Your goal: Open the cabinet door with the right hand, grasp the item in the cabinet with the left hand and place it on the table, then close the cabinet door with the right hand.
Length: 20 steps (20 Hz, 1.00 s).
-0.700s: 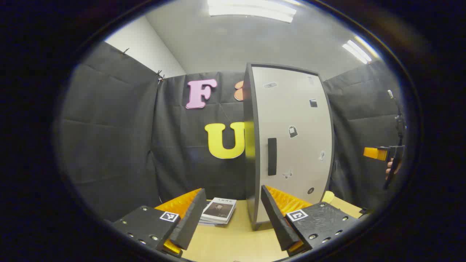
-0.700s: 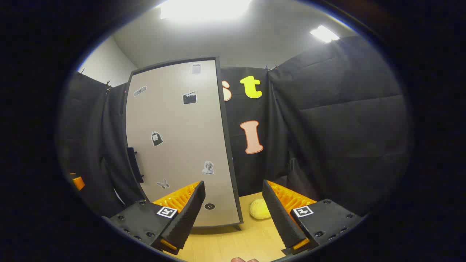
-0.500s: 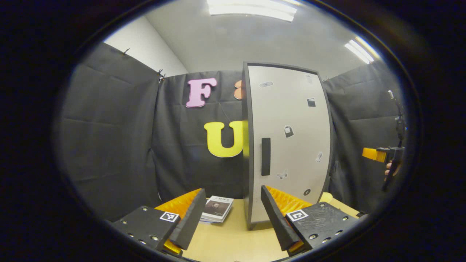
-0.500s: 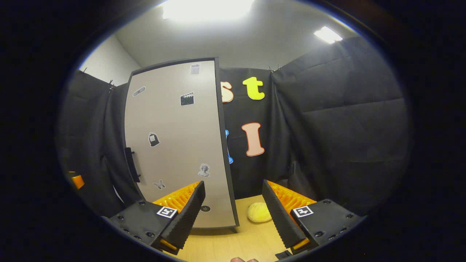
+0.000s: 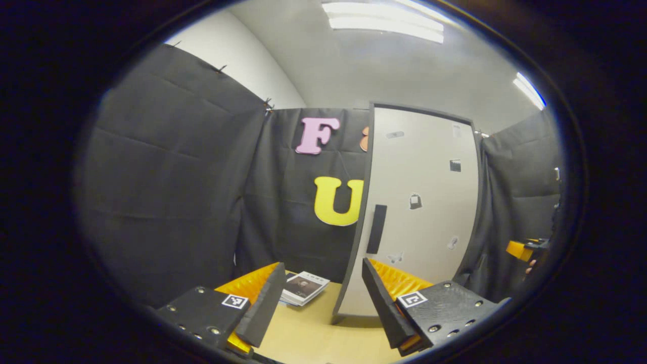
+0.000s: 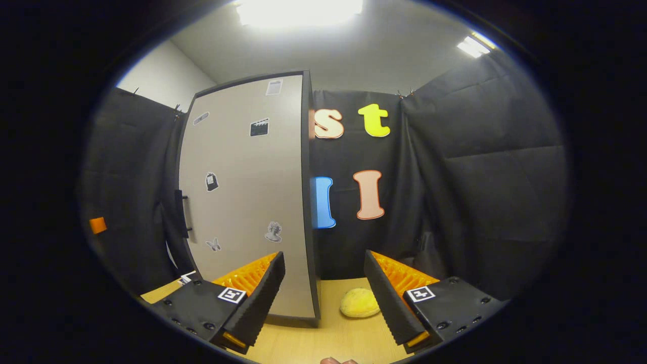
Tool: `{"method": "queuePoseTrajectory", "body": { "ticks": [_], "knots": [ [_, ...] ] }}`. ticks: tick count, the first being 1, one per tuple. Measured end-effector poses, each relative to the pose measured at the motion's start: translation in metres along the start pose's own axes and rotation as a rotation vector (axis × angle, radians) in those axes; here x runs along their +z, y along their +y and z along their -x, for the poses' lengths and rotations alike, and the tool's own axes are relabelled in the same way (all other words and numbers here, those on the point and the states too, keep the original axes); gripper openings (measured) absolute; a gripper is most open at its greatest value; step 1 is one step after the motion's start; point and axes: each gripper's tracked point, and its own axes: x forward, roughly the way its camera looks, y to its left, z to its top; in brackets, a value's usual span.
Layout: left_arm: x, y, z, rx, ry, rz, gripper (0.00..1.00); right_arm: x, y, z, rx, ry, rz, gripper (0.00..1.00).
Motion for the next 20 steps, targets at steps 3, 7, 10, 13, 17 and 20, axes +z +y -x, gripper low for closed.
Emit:
{"method": "queuePoseTrajectory", "body": {
  "ticks": [3,7,10,13,17,20],
  "knots": [
    [-0.003,0.011,-0.005,0.016,0.009,-0.014,0.91,0.005,0.014,-0.006,0.023,-0.018,-0.053,0.99],
    [-0.021,0.033,-0.029,0.010,0.053,-0.025,0.91,-0.008,0.040,-0.010,0.020,0.037,-0.051,0.99],
    [-0.028,0.055,-0.043,-0.010,0.067,-0.102,0.91,-0.006,0.066,-0.012,0.015,0.054,-0.065,0.99],
    [-0.036,0.070,-0.056,-0.041,0.090,-0.109,0.91,0.003,0.100,-0.018,0.021,0.063,-0.100,0.99],
    [-0.049,0.094,-0.068,-0.080,0.111,-0.073,0.92,0.017,0.150,-0.032,0.059,0.081,-0.097,0.96],
    [-0.066,0.117,-0.069,-0.083,0.138,-0.083,0.92,0.032,0.195,-0.044,0.099,0.083,-0.074,0.99]
  ]
}}
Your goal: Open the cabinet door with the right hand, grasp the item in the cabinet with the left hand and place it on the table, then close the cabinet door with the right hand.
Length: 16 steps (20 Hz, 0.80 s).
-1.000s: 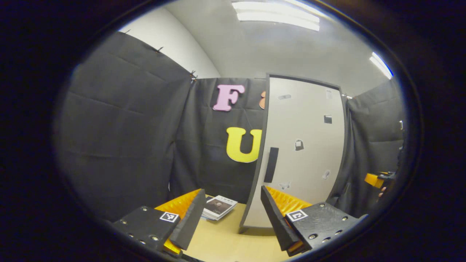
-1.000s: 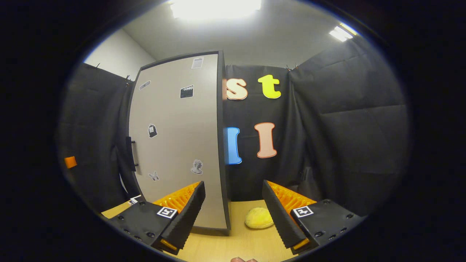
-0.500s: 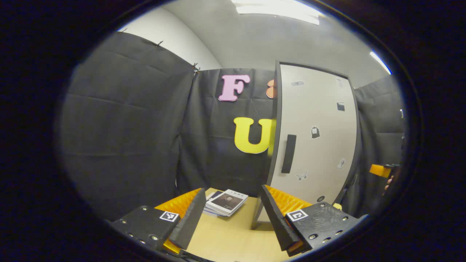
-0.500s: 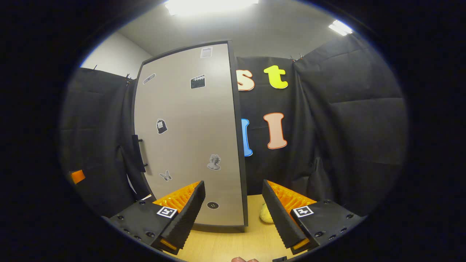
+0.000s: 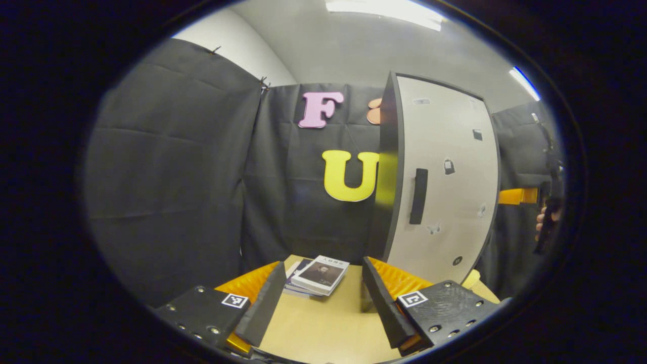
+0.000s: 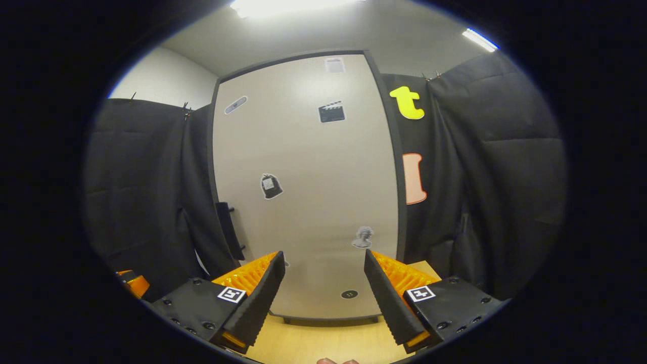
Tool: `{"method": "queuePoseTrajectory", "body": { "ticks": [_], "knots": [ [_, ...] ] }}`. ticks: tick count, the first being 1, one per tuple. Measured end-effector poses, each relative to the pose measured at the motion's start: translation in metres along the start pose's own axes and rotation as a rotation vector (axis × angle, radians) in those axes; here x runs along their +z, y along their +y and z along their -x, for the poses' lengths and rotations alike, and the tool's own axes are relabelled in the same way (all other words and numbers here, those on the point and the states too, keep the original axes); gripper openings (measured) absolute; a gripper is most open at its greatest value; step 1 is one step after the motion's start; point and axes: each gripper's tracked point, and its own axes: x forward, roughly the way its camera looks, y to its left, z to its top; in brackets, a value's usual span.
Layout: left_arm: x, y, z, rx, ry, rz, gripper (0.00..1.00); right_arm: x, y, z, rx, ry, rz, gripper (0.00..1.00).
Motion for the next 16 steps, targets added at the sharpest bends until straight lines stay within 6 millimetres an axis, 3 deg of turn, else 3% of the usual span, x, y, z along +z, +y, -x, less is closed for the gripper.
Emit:
{"method": "queuePoseTrajectory", "body": {
  "ticks": [3,9,14,15,16],
  "knots": [
    [-0.013,0.019,0.000,-0.016,0.024,-0.009,0.92,0.007,0.046,-0.016,0.025,-0.010,0.016,0.99],
    [-0.024,0.058,-0.008,-0.048,0.031,-0.062,0.92,0.014,0.117,-0.048,0.069,-0.058,0.002,0.99],
    [-0.030,0.074,-0.015,-0.078,0.034,-0.010,0.91,0.013,0.140,-0.077,0.031,-0.086,0.014,1.00],
    [-0.033,0.077,-0.018,-0.083,0.036,0.005,0.91,0.010,0.144,-0.083,0.023,-0.088,0.018,0.95],
    [-0.036,0.079,-0.020,-0.086,0.040,0.015,0.91,0.007,0.149,-0.089,0.020,-0.089,0.016,0.99]
  ]
}}
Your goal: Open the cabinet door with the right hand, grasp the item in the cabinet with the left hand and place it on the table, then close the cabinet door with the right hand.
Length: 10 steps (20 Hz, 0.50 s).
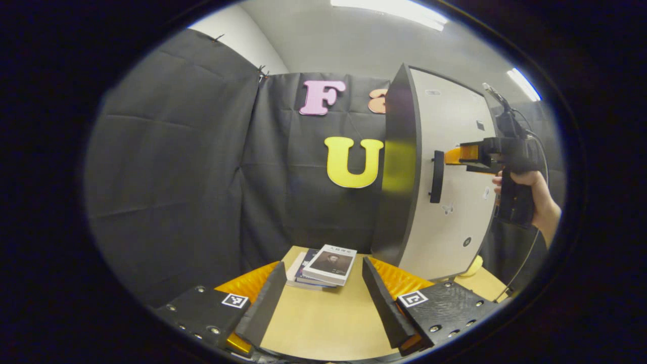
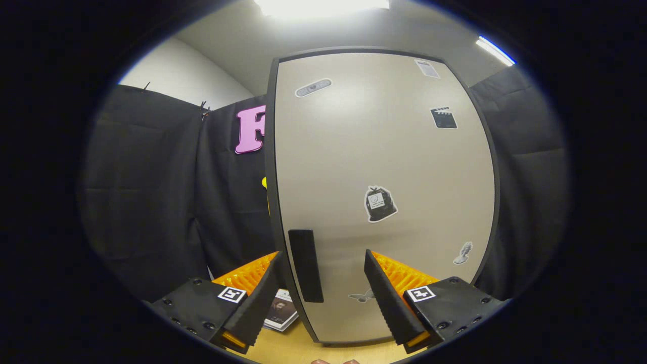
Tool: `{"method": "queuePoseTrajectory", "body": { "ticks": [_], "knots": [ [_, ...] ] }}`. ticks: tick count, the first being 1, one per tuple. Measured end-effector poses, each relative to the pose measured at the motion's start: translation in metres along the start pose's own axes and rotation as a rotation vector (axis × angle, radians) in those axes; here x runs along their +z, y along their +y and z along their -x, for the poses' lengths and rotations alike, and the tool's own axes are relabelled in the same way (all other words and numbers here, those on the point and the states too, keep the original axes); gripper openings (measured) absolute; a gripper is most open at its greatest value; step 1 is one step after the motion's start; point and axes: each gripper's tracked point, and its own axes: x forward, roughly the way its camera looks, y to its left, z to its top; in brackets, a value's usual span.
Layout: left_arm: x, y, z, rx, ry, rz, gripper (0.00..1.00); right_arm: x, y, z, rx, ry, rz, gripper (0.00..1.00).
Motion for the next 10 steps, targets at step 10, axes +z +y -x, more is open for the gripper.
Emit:
{"method": "queuePoseTrajectory", "body": {
  "ticks": [10],
  "knots": [
    [-0.033,0.026,0.000,0.034,0.058,0.069,0.92,-0.033,0.016,-0.045,-0.050,0.083,0.052,0.93]
  ]
}}
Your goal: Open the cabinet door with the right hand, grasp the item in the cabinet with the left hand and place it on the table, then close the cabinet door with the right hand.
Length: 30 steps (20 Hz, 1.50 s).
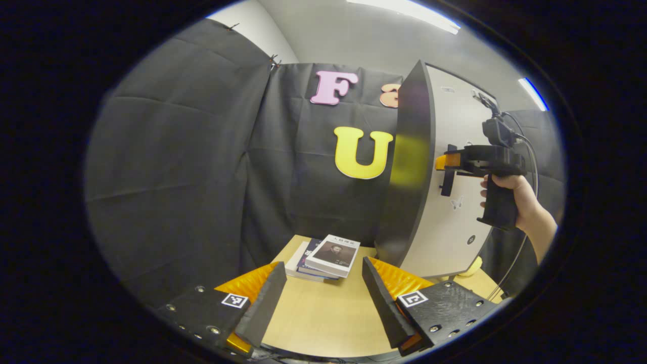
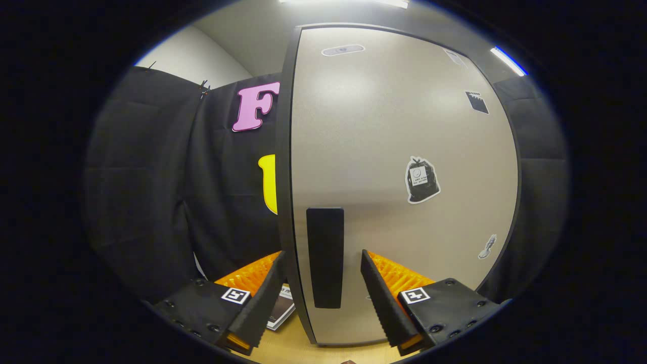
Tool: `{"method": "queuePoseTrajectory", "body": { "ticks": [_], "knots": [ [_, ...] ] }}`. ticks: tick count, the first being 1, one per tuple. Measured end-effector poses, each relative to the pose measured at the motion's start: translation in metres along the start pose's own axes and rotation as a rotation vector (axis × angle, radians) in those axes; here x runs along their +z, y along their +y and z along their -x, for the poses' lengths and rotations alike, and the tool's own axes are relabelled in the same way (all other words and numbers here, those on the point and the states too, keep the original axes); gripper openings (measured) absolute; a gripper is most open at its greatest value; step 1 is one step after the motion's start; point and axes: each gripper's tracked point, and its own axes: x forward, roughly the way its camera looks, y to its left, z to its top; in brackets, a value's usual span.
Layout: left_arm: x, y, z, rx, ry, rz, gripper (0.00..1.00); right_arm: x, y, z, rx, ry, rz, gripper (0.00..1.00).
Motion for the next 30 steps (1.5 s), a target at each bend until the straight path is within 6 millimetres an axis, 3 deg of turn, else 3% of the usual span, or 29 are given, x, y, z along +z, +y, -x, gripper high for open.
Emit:
{"method": "queuePoseTrajectory", "body": {
  "ticks": [1,4,5,6,7,9,14,15,19,22,30],
  "knots": [
    [-0.004,0.003,0.001,0.006,0.008,0.017,0.92,0.000,0.000,-0.001,-0.006,0.002,-0.007,0.78],
    [-0.017,0.012,0.002,0.031,0.043,0.022,0.92,0.002,0.001,-0.004,-0.007,0.008,-0.029,0.55],
    [-0.021,0.019,0.002,0.053,0.056,-0.010,0.92,0.003,-0.001,-0.003,-0.018,0.008,-0.023,0.42],
    [-0.022,0.023,0.004,0.069,0.059,-0.045,0.92,0.003,-0.001,-0.004,-0.022,0.009,-0.017,0.37],
    [-0.020,0.021,0.005,0.073,0.055,-0.069,0.91,0.002,-0.002,-0.002,-0.028,0.010,-0.006,0.40],
    [-0.016,0.014,0.009,0.056,0.046,-0.078,0.91,0.001,-0.003,-0.001,-0.041,0.009,-0.006,0.33],
    [-0.026,-0.001,0.012,0.011,0.063,-0.084,0.92,0.002,-0.002,-0.001,-0.034,0.011,-0.022,0.27],
    [-0.027,-0.004,0.013,0.003,0.067,-0.083,0.92,0.001,-0.002,0.001,-0.023,0.011,-0.021,0.20],
    [-0.031,-0.017,0.015,-0.020,0.067,-0.083,0.91,0.001,-0.002,0.011,0.018,0.004,0.016,0.17],
    [-0.033,-0.026,0.016,-0.011,0.075,-0.094,0.92,-0.001,-0.002,0.028,0.058,-0.020,0.050,0.18],
    [-0.022,-0.083,0.047,0.004,0.054,-0.153,0.92,-0.005,-0.016,0.082,0.214,-0.017,0.054,0.19]
  ]
}}
